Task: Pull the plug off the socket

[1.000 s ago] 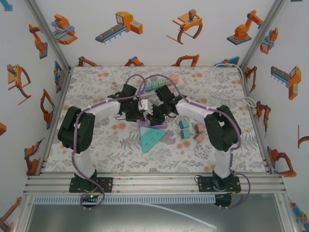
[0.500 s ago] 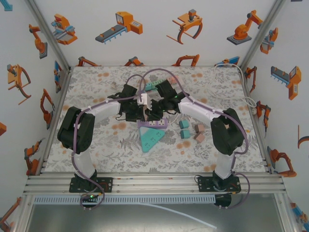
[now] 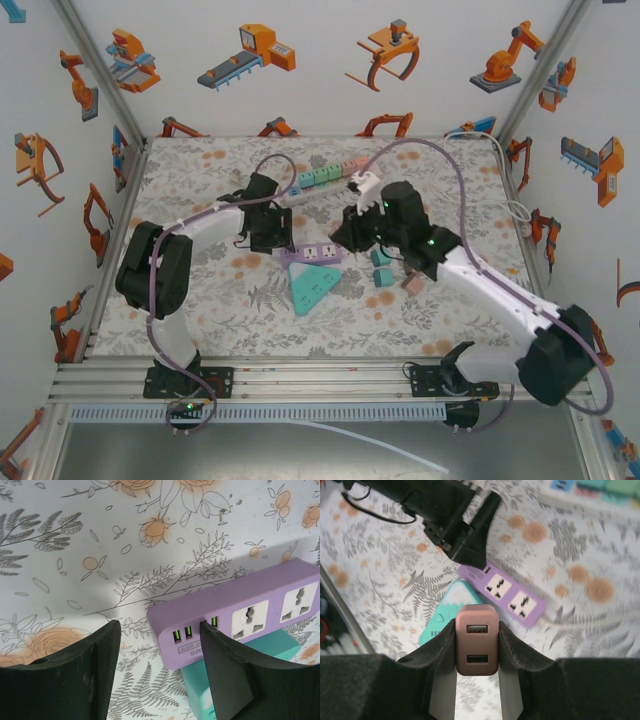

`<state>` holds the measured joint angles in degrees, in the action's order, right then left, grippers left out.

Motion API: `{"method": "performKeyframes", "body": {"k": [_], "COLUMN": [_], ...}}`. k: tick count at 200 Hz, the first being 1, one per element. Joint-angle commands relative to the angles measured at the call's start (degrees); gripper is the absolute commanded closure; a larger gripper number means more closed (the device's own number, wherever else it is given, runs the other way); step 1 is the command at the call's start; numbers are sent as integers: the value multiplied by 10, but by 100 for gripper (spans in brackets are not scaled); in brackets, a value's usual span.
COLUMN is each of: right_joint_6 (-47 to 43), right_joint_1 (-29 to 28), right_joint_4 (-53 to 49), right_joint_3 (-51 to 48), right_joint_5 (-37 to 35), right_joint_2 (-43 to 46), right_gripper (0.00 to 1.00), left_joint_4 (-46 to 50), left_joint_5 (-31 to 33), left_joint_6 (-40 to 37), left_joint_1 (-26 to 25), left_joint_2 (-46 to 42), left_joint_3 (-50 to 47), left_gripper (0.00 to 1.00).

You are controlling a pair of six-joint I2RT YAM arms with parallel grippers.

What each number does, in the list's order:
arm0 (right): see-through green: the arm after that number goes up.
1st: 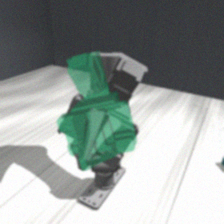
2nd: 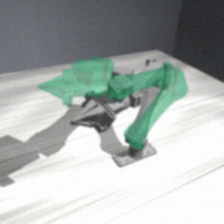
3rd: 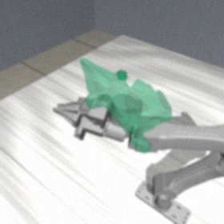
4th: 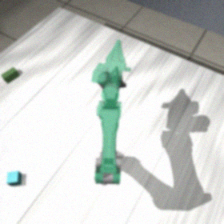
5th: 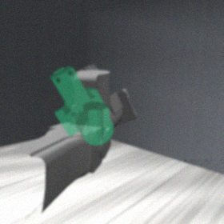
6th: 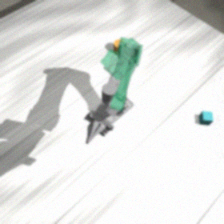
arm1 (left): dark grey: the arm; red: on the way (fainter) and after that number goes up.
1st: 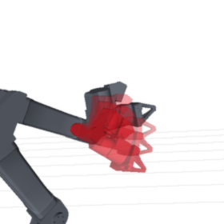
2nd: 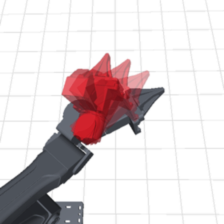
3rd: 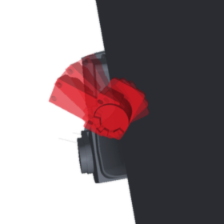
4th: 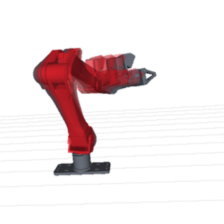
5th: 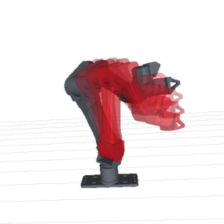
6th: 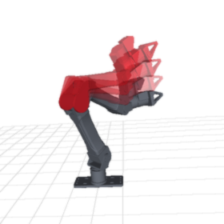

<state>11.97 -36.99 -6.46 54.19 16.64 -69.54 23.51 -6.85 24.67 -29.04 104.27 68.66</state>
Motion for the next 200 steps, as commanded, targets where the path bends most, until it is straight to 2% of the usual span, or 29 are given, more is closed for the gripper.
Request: {"method": "performKeyframes", "body": {"k": [1, 25, 54, 100, 146, 187, 200], "right_joint_6": [182, 254, 353, 403, 438, 434, 435], "right_joint_1": [15, 49, 108, 143, 143, 143, 143], "right_joint_4": [-3, -51, -71, -58, 96, 182, 199], "right_joint_3": [-70, -134, -237, -361, -448, -467, -473], "right_joint_5": [-76, -105, -91, -55, -12, -11, -19], "right_joint_2": [79, 176, 292, 392, 345, 248, 223], "right_gripper": [100, 100, 100, 100, 95, 91, 86], "left_joint_4": [24, 9, 8, -70, -110, -118, -119], "left_joint_5": [-5, -37, -110, -237, -244, -225, -220], "left_joint_6": [-23, -29, -32, -42, -51, -55, -60], "left_joint_1": [2, 0, -5, -34, -93, -109, -111], "left_joint_2": [-54, -118, -191, -327, -405, -404, -401], "left_joint_3": [-8, -29, -58, -137, -172, -180, -180], "left_gripper": [37, 36, 30, 21, 13, 10, 10]}}
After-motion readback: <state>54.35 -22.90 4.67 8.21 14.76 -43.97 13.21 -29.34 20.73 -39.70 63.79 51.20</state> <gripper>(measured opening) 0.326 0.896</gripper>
